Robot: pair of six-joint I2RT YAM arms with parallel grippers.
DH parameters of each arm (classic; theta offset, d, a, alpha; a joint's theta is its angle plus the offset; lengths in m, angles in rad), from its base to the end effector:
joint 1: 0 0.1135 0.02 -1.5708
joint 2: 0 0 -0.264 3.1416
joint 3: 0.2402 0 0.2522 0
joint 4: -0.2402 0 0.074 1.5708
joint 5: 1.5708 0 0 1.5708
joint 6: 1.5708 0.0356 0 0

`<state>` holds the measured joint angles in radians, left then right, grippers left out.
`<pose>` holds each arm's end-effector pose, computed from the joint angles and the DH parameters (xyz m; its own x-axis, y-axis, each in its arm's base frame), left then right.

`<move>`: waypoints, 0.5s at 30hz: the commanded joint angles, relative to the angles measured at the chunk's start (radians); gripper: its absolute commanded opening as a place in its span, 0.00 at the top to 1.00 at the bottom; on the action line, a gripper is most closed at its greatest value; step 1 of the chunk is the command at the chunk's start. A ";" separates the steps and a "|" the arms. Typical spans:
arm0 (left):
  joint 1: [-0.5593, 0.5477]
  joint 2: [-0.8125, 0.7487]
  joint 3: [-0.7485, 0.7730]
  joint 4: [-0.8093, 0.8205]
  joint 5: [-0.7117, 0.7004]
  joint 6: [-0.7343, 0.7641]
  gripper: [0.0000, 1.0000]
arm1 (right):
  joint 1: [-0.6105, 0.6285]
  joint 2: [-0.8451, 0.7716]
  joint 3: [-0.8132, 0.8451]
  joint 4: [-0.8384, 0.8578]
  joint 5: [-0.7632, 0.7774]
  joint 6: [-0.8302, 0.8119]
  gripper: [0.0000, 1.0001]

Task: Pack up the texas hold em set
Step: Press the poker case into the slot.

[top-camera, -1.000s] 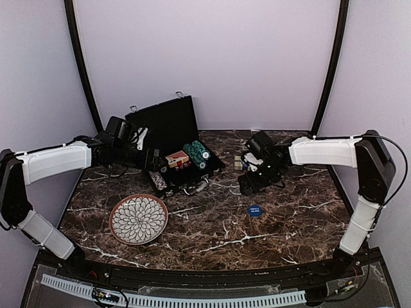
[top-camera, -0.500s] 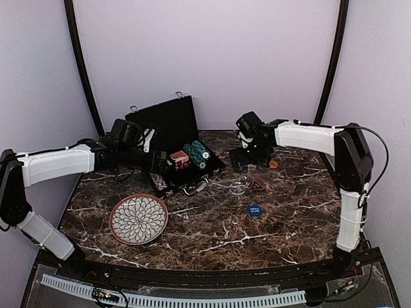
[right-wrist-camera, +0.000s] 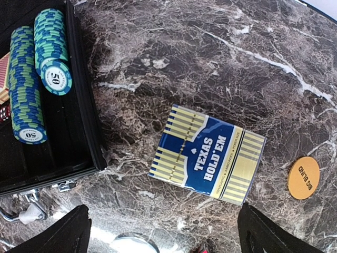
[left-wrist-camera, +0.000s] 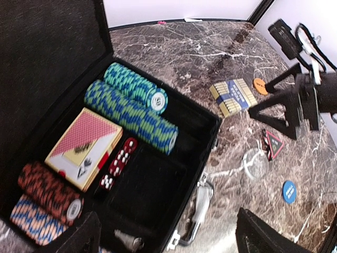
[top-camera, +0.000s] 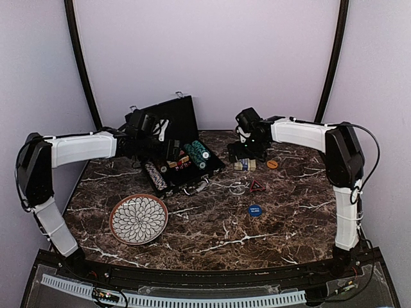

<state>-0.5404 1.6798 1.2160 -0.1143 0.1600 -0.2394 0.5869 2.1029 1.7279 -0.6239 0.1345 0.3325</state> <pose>0.3281 -0.2035 0.2604 -0.6028 0.0887 -0.7930 0.4935 0.8224 -0.2832 0.3882 0.2524 0.2152 -0.8212 -0.1577 -0.5484 -0.2331 0.9699 0.0701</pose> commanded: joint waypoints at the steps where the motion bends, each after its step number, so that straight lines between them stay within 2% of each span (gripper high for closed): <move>1: 0.025 0.131 0.152 -0.031 0.047 0.009 0.09 | -0.012 -0.005 -0.004 0.009 -0.011 -0.023 0.01; 8: 0.072 0.346 0.364 -0.082 0.090 0.015 0.13 | -0.021 -0.047 -0.058 0.022 -0.009 -0.033 0.01; 15: 0.088 0.480 0.434 -0.088 0.141 -0.002 0.15 | -0.030 -0.084 -0.122 0.034 0.009 -0.033 0.01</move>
<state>-0.4549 2.1265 1.6180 -0.1677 0.2489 -0.2367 0.5671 2.0846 1.6333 -0.6205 0.1299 0.3080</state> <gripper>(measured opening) 0.859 0.986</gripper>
